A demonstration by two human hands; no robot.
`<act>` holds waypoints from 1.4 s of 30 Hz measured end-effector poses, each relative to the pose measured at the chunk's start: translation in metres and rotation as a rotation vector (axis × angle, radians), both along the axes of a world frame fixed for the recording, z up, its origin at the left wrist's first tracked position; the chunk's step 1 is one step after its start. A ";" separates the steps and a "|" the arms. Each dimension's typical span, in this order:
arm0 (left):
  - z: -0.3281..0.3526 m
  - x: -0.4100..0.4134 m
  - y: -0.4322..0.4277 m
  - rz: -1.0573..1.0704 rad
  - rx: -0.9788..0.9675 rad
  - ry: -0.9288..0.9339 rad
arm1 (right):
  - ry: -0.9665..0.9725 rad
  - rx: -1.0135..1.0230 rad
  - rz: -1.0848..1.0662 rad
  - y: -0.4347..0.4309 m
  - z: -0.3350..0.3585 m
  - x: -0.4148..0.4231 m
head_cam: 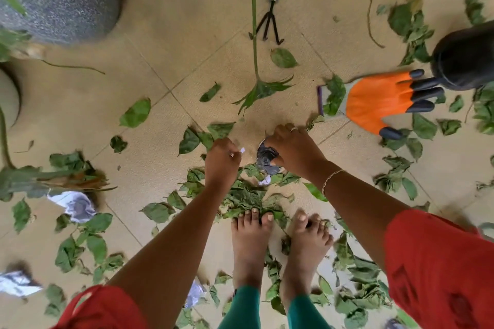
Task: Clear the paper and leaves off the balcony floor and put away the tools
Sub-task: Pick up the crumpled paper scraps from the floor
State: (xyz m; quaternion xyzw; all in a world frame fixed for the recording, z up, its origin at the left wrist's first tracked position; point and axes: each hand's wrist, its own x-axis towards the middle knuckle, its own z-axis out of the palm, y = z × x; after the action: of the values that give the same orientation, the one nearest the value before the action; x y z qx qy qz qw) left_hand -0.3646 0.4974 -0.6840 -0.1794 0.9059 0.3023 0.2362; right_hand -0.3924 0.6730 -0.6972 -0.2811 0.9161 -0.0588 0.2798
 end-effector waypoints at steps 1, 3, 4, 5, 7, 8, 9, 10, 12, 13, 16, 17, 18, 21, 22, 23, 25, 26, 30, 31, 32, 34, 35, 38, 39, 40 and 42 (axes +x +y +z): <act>0.000 0.006 0.000 0.015 0.031 -0.007 | 0.002 0.043 0.025 -0.002 -0.001 0.002; 0.000 0.017 0.002 0.020 0.083 0.013 | 0.067 0.072 0.052 -0.007 -0.004 0.003; 0.000 0.022 0.003 -0.008 0.088 0.030 | 0.097 0.057 0.032 -0.009 -0.005 0.002; 0.001 0.026 0.005 -0.059 0.079 0.042 | 0.107 0.023 -0.004 -0.009 -0.006 0.002; -0.001 0.036 0.008 -0.187 0.073 0.063 | 0.080 -0.090 -0.102 -0.006 -0.006 0.000; -0.002 0.040 0.009 -0.250 0.071 0.075 | 0.068 -0.131 -0.133 -0.002 -0.006 -0.001; -0.003 0.045 0.011 -0.306 0.067 0.067 | 0.062 -0.144 -0.140 0.001 -0.007 0.000; -0.004 0.050 0.014 -0.365 0.062 0.049 | 0.069 -0.128 -0.122 0.004 -0.007 0.000; -0.005 0.057 0.020 -0.503 0.023 0.016 | 0.079 -0.048 -0.032 0.006 -0.011 0.002; -0.003 0.060 0.024 -0.567 -0.007 0.017 | 0.106 -0.013 0.013 0.005 -0.014 0.004; -0.001 0.061 0.034 -0.753 -0.104 0.025 | 0.198 -0.008 0.032 0.000 -0.020 0.006; -0.006 0.060 0.037 -0.799 -0.153 0.053 | 0.208 -0.047 -0.015 0.000 -0.020 0.005; -0.008 0.057 0.040 -0.813 -0.179 0.066 | 0.211 -0.116 -0.082 0.001 -0.020 0.002; -0.004 0.049 0.046 -0.795 -0.240 0.031 | 0.174 -0.400 -0.369 0.010 -0.017 -0.009; -0.004 0.048 0.047 -0.783 -0.260 -0.017 | 0.167 -0.460 -0.443 0.012 -0.012 -0.013; -0.008 0.048 0.047 -0.779 -0.273 -0.042 | 0.172 -0.503 -0.506 0.015 -0.008 -0.017; -0.012 0.047 0.044 -0.700 -0.219 -0.056 | 0.198 -0.549 -0.630 0.020 0.000 -0.023; -0.011 0.046 0.042 -0.647 -0.191 -0.049 | 0.217 -0.557 -0.690 0.022 0.003 -0.025; -0.006 0.045 0.030 -0.215 0.044 0.067 | 0.143 -0.613 -0.858 0.030 0.012 -0.025; -0.003 0.046 0.027 -0.080 0.118 0.086 | 0.090 -0.678 -0.895 0.030 0.017 -0.024; 0.001 0.047 0.024 0.062 0.208 0.057 | 0.022 -0.768 -0.939 0.029 0.021 -0.022; 0.010 0.047 0.019 0.343 0.403 -0.065 | -0.169 -0.932 -1.051 0.025 0.032 -0.016; 0.015 0.047 0.016 0.475 0.480 -0.108 | -0.281 -0.982 -1.114 0.023 0.036 -0.012; 0.034 0.044 0.007 0.759 0.675 -0.159 | -0.574 -1.112 -1.340 0.012 0.053 -0.002; 0.041 0.042 0.005 0.809 0.720 -0.164 | -0.645 -1.127 -1.426 0.007 0.060 0.000; 0.049 0.041 0.002 0.843 0.742 -0.169 | -0.687 -1.103 -1.500 0.001 0.065 0.001; 0.064 0.040 -0.006 0.913 0.777 -0.176 | -0.694 -0.980 -1.536 -0.013 0.072 0.004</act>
State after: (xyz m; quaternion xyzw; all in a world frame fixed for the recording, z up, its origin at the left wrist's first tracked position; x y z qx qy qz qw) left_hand -0.3243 0.4915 -0.6199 -0.4750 0.5377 0.6657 0.2051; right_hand -0.3886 0.6598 -0.6257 0.3404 0.5906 -0.6794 0.2715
